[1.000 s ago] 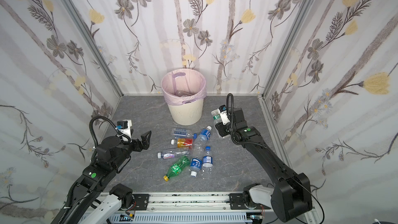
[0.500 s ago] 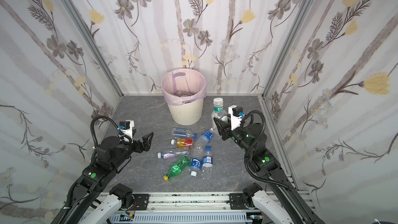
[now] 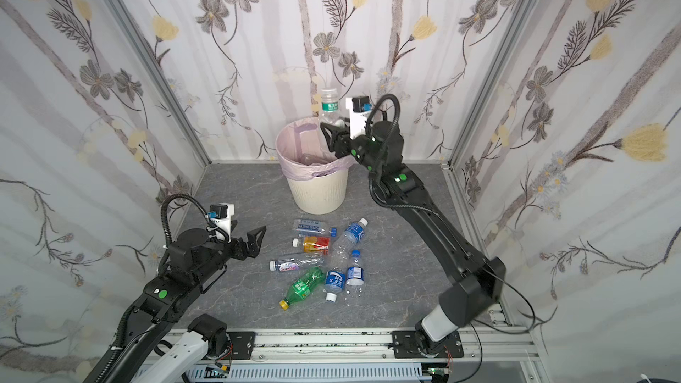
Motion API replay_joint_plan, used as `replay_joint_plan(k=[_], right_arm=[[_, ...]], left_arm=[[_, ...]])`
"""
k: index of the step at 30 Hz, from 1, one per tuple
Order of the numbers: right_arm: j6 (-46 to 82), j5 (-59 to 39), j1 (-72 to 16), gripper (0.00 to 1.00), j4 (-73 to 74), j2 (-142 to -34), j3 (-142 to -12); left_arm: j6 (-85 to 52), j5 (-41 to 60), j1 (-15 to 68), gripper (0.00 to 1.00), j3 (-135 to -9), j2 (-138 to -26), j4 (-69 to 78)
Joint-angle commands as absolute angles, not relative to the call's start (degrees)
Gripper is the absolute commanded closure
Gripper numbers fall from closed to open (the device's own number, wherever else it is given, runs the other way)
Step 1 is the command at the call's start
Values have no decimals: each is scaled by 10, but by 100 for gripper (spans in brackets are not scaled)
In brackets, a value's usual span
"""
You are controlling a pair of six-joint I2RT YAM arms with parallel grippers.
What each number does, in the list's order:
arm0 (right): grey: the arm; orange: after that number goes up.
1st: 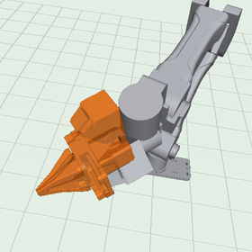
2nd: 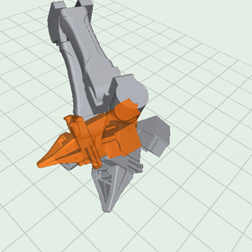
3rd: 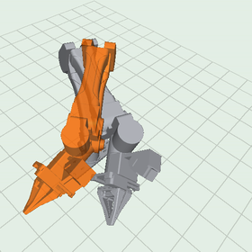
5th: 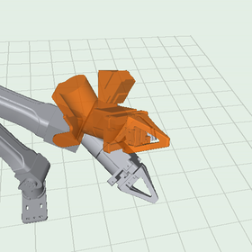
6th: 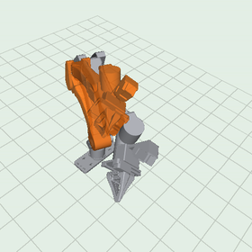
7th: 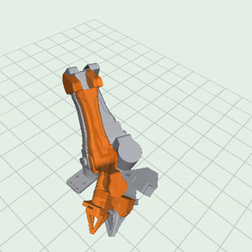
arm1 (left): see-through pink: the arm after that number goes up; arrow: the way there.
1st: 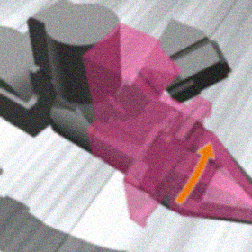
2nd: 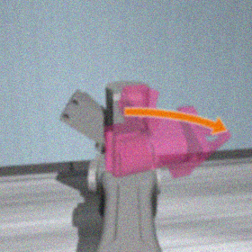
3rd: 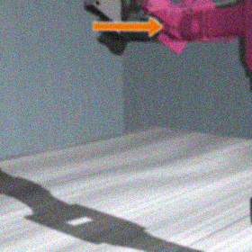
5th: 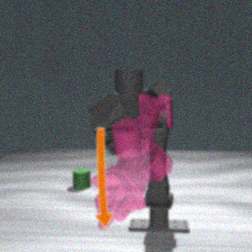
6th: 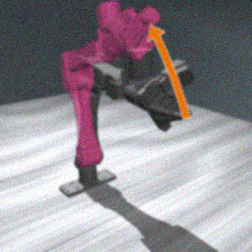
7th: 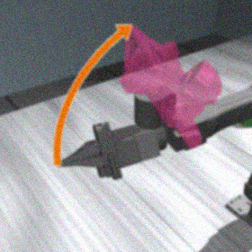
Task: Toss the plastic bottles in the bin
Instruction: 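Lift the bottle with the right gripper over the bin and release it, then withdraw the right gripper while the left gripper reaches toward a crushed clear bottle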
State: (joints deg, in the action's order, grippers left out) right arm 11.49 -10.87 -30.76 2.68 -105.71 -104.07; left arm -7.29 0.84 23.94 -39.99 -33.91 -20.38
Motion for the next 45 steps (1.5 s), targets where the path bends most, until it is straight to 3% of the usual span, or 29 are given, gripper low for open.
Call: replay_joint_plan(k=[1, 4, 12, 21, 28, 36, 45], right_arm=[[120, -140, -299, 17, -48, -1141, -1161], [120, -148, -293, 16, -50, -1107, -1112], [94, -117, -288, 11, 57, -860, -775], [92, -99, -284, 11, 50, -682, -554], [108, -84, -283, 11, 56, -606, -454], [116, -72, -279, 10, 71, -567, -386], [119, -68, -272, 10, 74, -546, -356]], left_arm=[[-70, 15, 239, 0, -411, -341, -205], [-56, 37, 239, 0, -414, -341, -213], [16, 74, 239, 0, -439, -401, -237], [98, 105, 251, 0, -460, -486, -286], [121, 50, 304, 1, -454, -557, -289], [160, 67, 364, 11, -454, -660, -289], [179, 74, 387, 14, -444, -716, -285]])
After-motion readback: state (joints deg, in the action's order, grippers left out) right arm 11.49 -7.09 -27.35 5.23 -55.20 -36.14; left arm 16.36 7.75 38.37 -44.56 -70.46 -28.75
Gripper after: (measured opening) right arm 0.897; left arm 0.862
